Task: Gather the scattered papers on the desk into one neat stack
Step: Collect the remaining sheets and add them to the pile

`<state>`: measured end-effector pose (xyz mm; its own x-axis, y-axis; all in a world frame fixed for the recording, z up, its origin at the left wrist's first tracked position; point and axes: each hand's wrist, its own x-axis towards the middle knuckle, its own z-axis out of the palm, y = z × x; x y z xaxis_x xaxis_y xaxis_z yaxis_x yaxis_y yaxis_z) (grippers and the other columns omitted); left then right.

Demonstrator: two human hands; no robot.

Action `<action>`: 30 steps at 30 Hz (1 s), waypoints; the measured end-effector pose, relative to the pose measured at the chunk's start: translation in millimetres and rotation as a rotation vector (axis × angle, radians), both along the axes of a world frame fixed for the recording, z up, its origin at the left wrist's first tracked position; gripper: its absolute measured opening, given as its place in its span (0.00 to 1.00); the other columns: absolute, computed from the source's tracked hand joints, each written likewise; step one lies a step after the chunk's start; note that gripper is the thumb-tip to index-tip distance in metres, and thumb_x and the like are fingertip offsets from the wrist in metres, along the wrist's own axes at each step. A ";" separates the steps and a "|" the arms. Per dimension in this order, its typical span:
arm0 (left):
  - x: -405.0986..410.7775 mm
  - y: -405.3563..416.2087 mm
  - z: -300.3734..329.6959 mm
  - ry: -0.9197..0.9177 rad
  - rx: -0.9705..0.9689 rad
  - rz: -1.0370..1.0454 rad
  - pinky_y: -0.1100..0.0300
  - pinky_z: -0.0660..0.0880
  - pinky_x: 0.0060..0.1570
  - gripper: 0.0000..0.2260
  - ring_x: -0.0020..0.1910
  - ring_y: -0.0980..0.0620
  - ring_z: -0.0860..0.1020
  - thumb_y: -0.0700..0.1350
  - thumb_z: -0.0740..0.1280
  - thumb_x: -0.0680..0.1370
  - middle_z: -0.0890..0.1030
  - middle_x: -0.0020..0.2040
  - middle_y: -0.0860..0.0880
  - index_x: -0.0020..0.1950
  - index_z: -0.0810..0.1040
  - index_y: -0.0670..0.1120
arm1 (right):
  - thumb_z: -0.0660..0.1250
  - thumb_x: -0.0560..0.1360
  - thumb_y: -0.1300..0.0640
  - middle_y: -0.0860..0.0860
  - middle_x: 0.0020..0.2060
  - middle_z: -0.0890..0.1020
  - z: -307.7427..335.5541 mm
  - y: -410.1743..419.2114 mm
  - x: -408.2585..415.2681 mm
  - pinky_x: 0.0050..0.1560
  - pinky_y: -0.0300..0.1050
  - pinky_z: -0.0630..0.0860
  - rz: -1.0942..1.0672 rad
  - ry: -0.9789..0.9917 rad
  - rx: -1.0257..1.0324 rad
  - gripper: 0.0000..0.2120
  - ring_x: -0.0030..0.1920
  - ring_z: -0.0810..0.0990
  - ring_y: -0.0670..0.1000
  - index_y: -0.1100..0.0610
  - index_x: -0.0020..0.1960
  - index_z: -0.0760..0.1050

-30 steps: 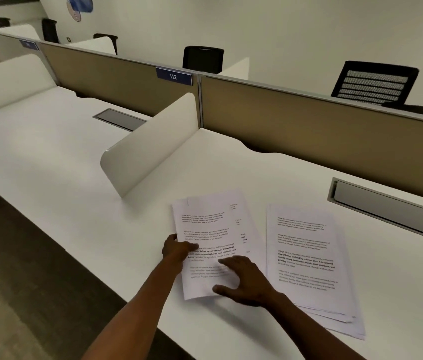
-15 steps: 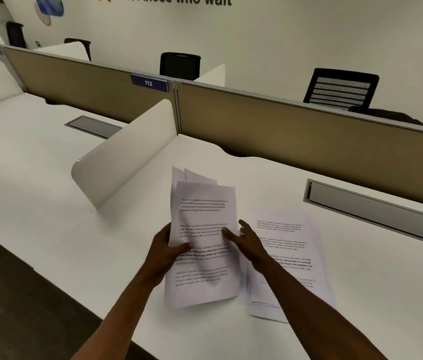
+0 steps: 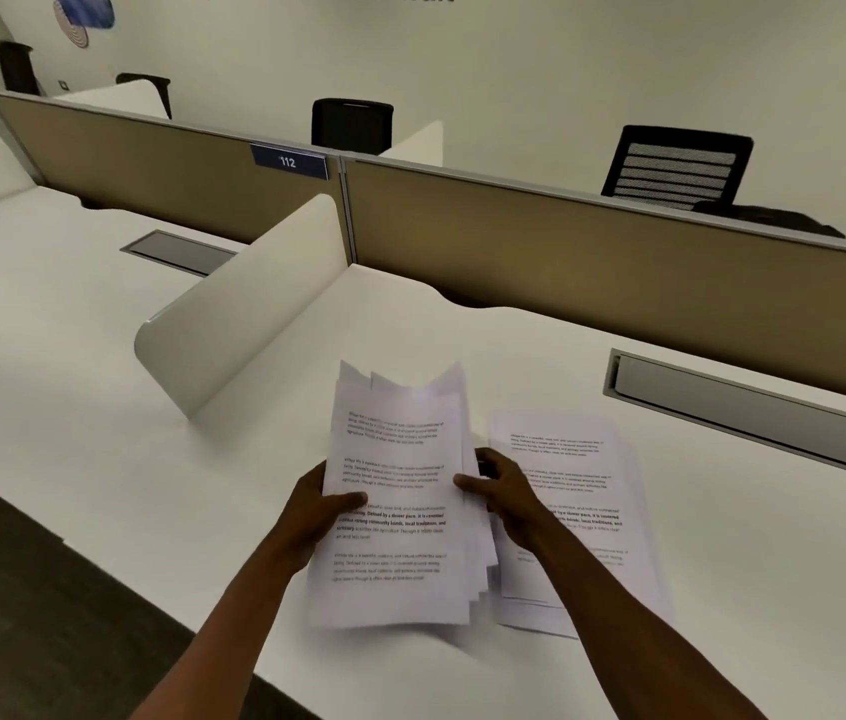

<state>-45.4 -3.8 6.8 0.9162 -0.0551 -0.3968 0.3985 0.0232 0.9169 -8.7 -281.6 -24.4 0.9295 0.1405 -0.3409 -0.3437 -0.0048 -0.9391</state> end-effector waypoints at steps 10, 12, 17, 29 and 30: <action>-5.6 32.0 -38.2 0.289 -0.120 -0.013 0.32 0.76 0.57 0.23 0.55 0.31 0.82 0.31 0.70 0.73 0.82 0.58 0.34 0.68 0.73 0.41 | 0.61 0.77 0.66 0.55 0.68 0.75 -17.7 34.1 -23.3 0.66 0.50 0.73 0.013 0.114 -0.235 0.28 0.61 0.75 0.53 0.52 0.75 0.62; -6.2 40.7 -44.4 0.331 -0.164 -0.028 0.31 0.74 0.59 0.25 0.58 0.30 0.80 0.30 0.71 0.73 0.81 0.60 0.33 0.69 0.73 0.40 | 0.61 0.76 0.67 0.56 0.64 0.78 -14.7 43.5 -22.8 0.60 0.53 0.78 -0.031 0.218 -0.088 0.26 0.59 0.79 0.56 0.52 0.72 0.66; -13.0 45.8 -52.5 0.383 -0.352 -0.136 0.37 0.78 0.56 0.28 0.62 0.31 0.78 0.36 0.74 0.70 0.79 0.65 0.34 0.69 0.74 0.42 | 0.63 0.80 0.46 0.53 0.73 0.69 -14.1 57.6 -27.6 0.71 0.48 0.68 0.037 0.164 -0.331 0.30 0.71 0.70 0.56 0.54 0.77 0.58; -7.8 33.6 -31.1 0.261 -0.340 -0.133 0.39 0.80 0.52 0.30 0.60 0.32 0.80 0.34 0.76 0.68 0.80 0.62 0.34 0.69 0.73 0.42 | 0.68 0.77 0.43 0.51 0.75 0.66 -11.1 42.6 -21.9 0.73 0.52 0.66 -0.027 0.079 -0.275 0.35 0.73 0.67 0.52 0.54 0.78 0.60; -6.9 33.6 -28.1 0.241 -0.378 -0.139 0.38 0.79 0.52 0.30 0.60 0.31 0.79 0.35 0.77 0.69 0.79 0.63 0.34 0.69 0.73 0.42 | 0.70 0.75 0.43 0.49 0.74 0.68 -3.3 37.6 -20.9 0.69 0.50 0.70 -0.050 0.090 -0.170 0.34 0.70 0.71 0.51 0.52 0.76 0.62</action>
